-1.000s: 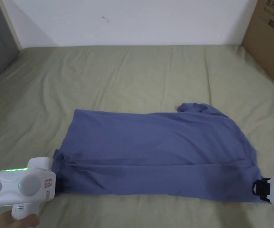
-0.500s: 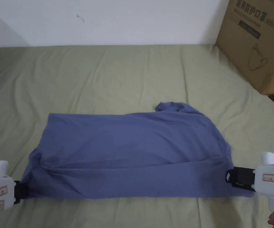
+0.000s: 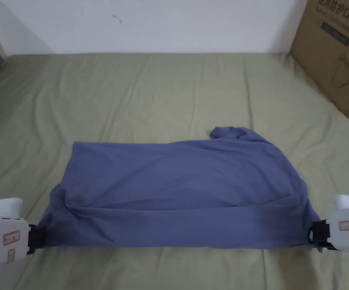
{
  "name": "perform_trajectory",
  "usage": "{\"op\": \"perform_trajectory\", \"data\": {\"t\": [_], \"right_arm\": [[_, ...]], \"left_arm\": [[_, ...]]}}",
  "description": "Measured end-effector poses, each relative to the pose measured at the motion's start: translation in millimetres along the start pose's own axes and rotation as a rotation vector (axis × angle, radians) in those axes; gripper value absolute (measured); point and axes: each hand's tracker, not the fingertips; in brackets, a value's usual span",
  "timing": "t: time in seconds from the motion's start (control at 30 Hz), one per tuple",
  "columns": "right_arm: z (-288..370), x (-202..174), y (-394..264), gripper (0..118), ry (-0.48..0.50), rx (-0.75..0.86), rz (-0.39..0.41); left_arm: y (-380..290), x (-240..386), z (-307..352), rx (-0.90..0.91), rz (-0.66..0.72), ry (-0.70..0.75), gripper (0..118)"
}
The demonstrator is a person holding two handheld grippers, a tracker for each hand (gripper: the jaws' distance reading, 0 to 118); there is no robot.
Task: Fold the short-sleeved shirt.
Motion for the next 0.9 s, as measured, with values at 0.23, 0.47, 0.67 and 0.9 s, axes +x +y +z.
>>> {"op": "perform_trajectory", "data": {"t": [0.23, 0.47, 0.67, 0.9], "right_arm": [[30, 17, -33, 8, 0.004, 0.0, 0.015], [5, 15, -71, 14, -0.001, -0.068, 0.034], [31, 6, -46, 78, -0.042, -0.028, 0.131], [44, -20, -5, 32, -0.007, 0.115, 0.145]], "left_arm": [[-40, -8, 24, -0.016, -0.045, 0.043, 4], [-73, -4, 9, -0.07, -0.065, 0.085, 24], [-54, -7, 35, 0.003, -0.009, 0.079, 66], [-20, 21, 44, 0.099, 0.026, 0.002, 0]]}}
